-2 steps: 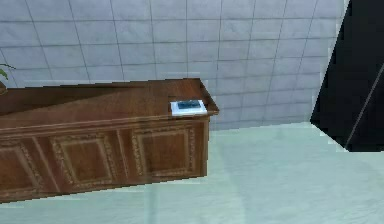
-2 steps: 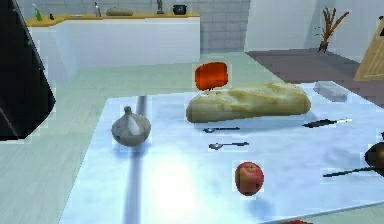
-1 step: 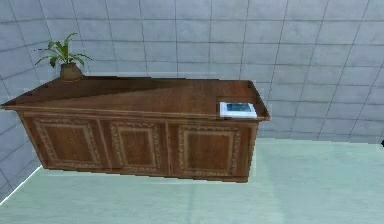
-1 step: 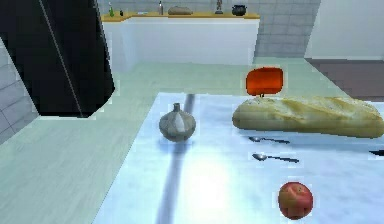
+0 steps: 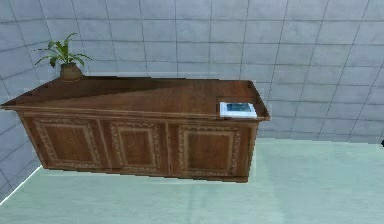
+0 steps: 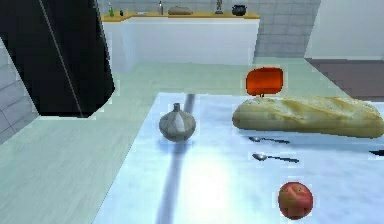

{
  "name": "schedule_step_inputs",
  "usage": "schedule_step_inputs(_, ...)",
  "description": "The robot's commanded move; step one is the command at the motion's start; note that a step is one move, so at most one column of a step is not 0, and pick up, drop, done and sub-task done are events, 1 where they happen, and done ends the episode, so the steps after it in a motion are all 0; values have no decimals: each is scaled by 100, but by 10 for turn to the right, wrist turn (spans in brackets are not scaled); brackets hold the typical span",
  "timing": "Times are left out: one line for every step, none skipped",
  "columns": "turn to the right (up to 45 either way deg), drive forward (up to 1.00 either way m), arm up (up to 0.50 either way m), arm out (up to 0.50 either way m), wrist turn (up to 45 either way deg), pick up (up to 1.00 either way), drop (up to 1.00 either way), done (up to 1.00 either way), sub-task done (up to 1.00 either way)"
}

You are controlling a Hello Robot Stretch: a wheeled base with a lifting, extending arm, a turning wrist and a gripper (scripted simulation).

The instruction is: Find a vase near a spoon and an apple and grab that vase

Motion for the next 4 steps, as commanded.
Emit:
schedule_step_inputs(0,0,38,0,0,0,0,0,0)
schedule_step_inputs(0,0,0,42,0,0,0,0,0)
schedule_step_inputs(0,0,0,0,450,0,0,0,0)
schedule_step_inputs(0,0,0,0,450,0,0,0,0)
